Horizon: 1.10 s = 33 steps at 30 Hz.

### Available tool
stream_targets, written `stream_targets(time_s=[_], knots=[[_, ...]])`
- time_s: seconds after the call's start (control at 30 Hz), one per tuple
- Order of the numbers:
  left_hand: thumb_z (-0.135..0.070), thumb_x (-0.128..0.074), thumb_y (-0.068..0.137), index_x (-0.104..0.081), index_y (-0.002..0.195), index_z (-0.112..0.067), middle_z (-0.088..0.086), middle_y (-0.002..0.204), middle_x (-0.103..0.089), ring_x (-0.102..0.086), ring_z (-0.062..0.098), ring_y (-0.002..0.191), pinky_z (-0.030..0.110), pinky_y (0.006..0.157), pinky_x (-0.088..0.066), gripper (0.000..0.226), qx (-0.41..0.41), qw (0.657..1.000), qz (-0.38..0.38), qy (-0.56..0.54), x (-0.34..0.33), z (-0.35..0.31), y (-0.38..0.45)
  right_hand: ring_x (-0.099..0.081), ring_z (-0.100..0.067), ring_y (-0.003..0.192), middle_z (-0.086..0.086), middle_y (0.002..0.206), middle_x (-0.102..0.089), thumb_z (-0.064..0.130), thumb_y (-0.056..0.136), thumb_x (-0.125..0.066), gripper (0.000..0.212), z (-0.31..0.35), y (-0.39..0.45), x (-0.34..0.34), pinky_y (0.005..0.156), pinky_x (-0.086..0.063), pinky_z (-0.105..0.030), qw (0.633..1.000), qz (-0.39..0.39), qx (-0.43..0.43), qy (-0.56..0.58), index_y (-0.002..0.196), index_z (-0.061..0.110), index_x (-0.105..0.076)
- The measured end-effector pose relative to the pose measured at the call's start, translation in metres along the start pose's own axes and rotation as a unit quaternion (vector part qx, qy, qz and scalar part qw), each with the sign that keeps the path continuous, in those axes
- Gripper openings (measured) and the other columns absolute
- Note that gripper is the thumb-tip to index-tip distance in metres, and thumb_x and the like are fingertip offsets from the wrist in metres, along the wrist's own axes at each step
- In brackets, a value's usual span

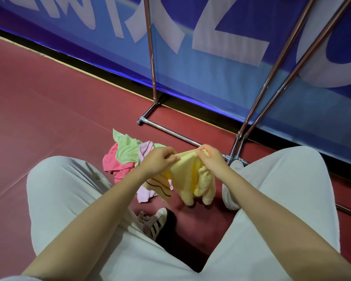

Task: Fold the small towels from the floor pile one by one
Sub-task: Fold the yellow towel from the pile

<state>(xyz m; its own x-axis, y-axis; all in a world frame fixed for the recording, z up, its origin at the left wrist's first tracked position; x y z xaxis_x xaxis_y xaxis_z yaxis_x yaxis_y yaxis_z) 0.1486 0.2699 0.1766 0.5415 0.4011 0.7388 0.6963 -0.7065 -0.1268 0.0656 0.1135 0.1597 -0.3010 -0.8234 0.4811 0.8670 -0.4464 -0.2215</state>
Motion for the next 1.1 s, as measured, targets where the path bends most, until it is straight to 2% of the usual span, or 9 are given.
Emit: stream_targets(time_s=[0.13,0.2,0.33,0.53,0.67,0.77,0.83,0.93,1.1], knots=[[-0.032,-0.063,0.092,-0.047,0.062,-0.029,-0.009,0.061,-0.045,-0.046,0.007,0.065,0.023,0.058,-0.031,0.034,0.035,0.999,-0.018,0.01,0.016,0.023,0.006,-0.05,-0.007,0.066,-0.003,0.092,-0.058,0.022,0.099,-0.044,0.02,-0.011,0.006,0.029,0.044,-0.034,-0.008,0.995,-0.082,-0.057,0.017,0.104,0.01,-0.059],[-0.032,-0.065,0.09,-0.045,0.059,-0.029,-0.009,0.059,-0.044,-0.046,0.009,0.063,0.028,0.058,-0.032,0.038,0.058,0.998,-0.033,0.002,0.025,0.033,0.007,-0.051,-0.007,0.061,-0.006,0.096,-0.06,0.024,0.1,-0.043,0.025,-0.019,0.008,0.039,0.045,-0.036,-0.012,0.99,-0.102,-0.088,0.031,0.109,0.008,-0.059],[-0.025,-0.067,0.089,-0.056,0.065,-0.016,-0.007,0.062,-0.046,-0.043,0.008,0.061,0.021,0.054,-0.032,0.028,0.126,0.984,-0.065,-0.108,0.034,0.05,0.007,-0.058,-0.015,0.068,-0.008,0.098,-0.063,0.028,0.099,-0.044,0.028,-0.027,0.008,0.042,0.057,-0.044,-0.026,0.983,-0.109,-0.128,0.079,0.113,0.009,-0.06],[-0.012,-0.064,0.089,-0.066,0.093,-0.012,0.004,0.082,-0.065,-0.059,0.019,0.081,0.027,0.071,-0.048,0.004,0.214,0.874,-0.108,-0.422,0.041,0.077,0.002,-0.061,-0.025,0.101,-0.005,0.103,-0.062,0.029,0.098,-0.045,0.027,-0.017,0.009,0.042,0.094,-0.049,-0.04,0.985,-0.1,-0.095,0.105,0.112,0.011,-0.06],[-0.016,-0.061,0.093,-0.07,0.104,-0.009,0.008,0.097,-0.071,-0.064,0.023,0.092,0.033,0.087,-0.052,0.016,0.205,0.845,-0.078,-0.489,0.037,0.076,0.002,-0.061,-0.024,0.098,-0.003,0.095,-0.061,0.026,0.098,-0.046,0.024,-0.014,0.007,0.045,0.091,-0.049,-0.038,0.98,-0.113,-0.088,0.139,0.108,0.01,-0.06],[-0.023,-0.058,0.095,-0.066,0.116,-0.004,0.011,0.102,-0.068,-0.065,0.021,0.091,0.031,0.081,-0.055,0.029,0.185,0.844,-0.069,-0.499,0.038,0.065,0.005,-0.06,-0.024,0.094,-0.005,0.093,-0.06,0.024,0.098,-0.046,0.017,-0.018,0.006,0.049,0.089,-0.049,-0.038,0.972,-0.132,-0.098,0.168,0.101,0.013,-0.059],[-0.025,-0.057,0.096,-0.065,0.115,-0.003,0.01,0.096,-0.068,-0.066,0.02,0.085,0.029,0.073,-0.056,0.03,0.184,0.834,-0.098,-0.511,0.042,0.06,0.005,-0.058,-0.02,0.084,-0.003,0.084,-0.058,0.02,0.096,-0.046,0.014,-0.017,0.006,0.048,0.08,-0.049,-0.034,0.968,-0.134,-0.101,0.186,0.093,0.014,-0.059],[-0.023,-0.059,0.094,-0.066,0.108,-0.001,0.014,0.097,-0.068,-0.065,0.025,0.088,0.034,0.076,-0.054,0.027,0.172,0.821,-0.136,-0.527,0.046,0.057,0.006,-0.044,-0.013,0.06,0.0,0.065,-0.047,0.007,0.091,-0.043,0.021,-0.009,0.005,0.04,0.058,-0.037,-0.023,0.96,-0.118,-0.088,0.238,0.08,0.015,-0.06],[-0.019,-0.056,0.096,-0.065,0.091,-0.008,0.012,0.088,-0.065,-0.063,0.022,0.078,0.03,0.072,-0.054,0.015,0.153,0.82,-0.131,-0.536,0.044,0.037,0.006,-0.055,-0.018,0.074,-0.003,0.077,-0.059,0.004,0.094,-0.032,0.034,0.006,0.004,0.026,0.067,-0.044,-0.026,0.991,-0.075,-0.03,0.11,0.081,0.013,-0.062]])
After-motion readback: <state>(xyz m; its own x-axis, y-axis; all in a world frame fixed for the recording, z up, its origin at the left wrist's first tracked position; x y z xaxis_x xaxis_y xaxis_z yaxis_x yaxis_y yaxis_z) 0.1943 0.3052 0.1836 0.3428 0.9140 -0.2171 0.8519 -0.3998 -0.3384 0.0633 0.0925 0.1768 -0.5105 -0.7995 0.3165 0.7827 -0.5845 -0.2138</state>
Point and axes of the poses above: each hand's wrist, its own y-axis towards the middle knuckle, its own x-axis out of the back of the hand, z = x × y, the point moved 8 cm from there along y, towards the middle knuckle
